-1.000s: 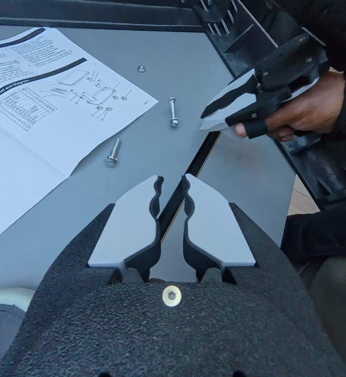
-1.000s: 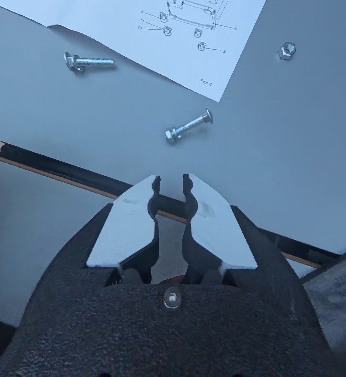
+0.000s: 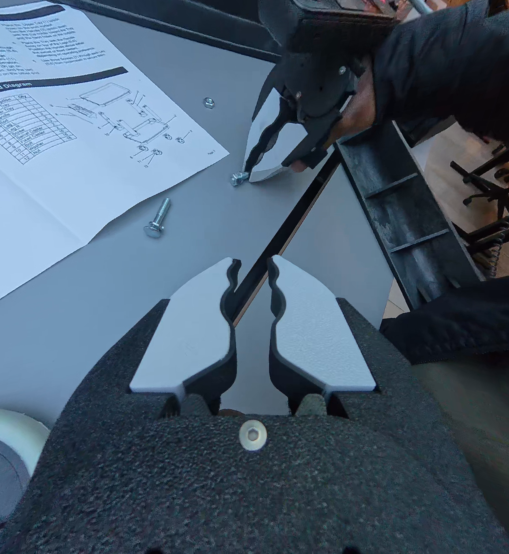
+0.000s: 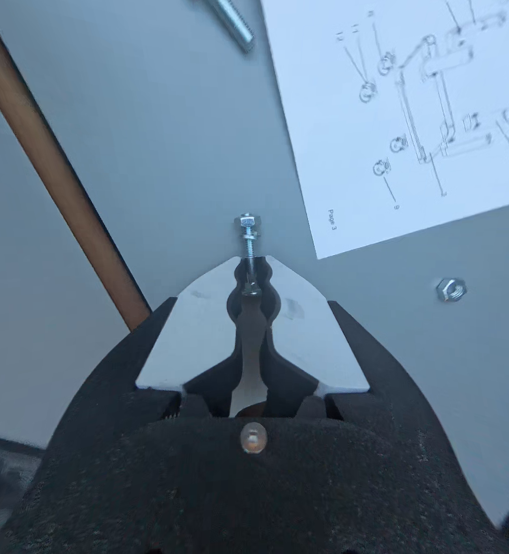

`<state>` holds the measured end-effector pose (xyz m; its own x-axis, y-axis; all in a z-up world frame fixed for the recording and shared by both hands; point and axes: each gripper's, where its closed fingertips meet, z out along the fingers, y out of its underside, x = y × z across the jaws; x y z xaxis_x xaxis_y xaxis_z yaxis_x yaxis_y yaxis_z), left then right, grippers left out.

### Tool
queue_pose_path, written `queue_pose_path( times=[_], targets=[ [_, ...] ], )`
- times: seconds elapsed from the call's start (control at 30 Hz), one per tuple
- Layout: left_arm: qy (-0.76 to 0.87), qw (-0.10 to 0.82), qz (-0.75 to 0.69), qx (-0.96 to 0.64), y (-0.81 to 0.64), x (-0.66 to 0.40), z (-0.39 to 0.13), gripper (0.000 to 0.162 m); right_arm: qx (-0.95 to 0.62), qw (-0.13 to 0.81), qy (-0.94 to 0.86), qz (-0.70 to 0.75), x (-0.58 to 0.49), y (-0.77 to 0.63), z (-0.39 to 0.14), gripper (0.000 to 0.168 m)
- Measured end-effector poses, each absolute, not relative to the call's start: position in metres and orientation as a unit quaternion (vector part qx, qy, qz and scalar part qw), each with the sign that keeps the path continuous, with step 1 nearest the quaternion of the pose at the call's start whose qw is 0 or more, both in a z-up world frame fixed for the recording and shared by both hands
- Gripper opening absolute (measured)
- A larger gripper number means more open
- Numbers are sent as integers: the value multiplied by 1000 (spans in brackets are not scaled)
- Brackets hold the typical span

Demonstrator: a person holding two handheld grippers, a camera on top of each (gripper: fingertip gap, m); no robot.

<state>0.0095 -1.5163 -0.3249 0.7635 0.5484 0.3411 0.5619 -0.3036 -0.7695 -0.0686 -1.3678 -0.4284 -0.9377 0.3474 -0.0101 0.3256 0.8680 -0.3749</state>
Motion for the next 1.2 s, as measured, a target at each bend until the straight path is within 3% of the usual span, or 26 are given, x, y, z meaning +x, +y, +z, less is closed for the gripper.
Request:
queue_pose_path(
  times=[0.27, 0.43, 0.63, 0.87, 1.2],
  targets=[
    [-389, 521, -89, -755, -1505, -2, -310, 19, -403, 6, -835, 375, -70, -1398, -400, 10],
    [-403, 574, -127, -701, -1492, -27, -279, 20, -468, -27, -640, 608, -83, -1440, -298, 10],
    [-345, 653, -68, -671, -1479, -56, -209, 27, -436, -89, -451, 773, -78, -1468, -182, 10],
    [-285, 716, -89, -632, -1470, -45, -153, 26, -399, -124, -403, 814, -64, -1479, -135, 10],
    [-291, 722, -146, -611, -1465, -37, -139, 23, -388, -121, -414, 814, -54, -1487, -126, 10]
  ],
)
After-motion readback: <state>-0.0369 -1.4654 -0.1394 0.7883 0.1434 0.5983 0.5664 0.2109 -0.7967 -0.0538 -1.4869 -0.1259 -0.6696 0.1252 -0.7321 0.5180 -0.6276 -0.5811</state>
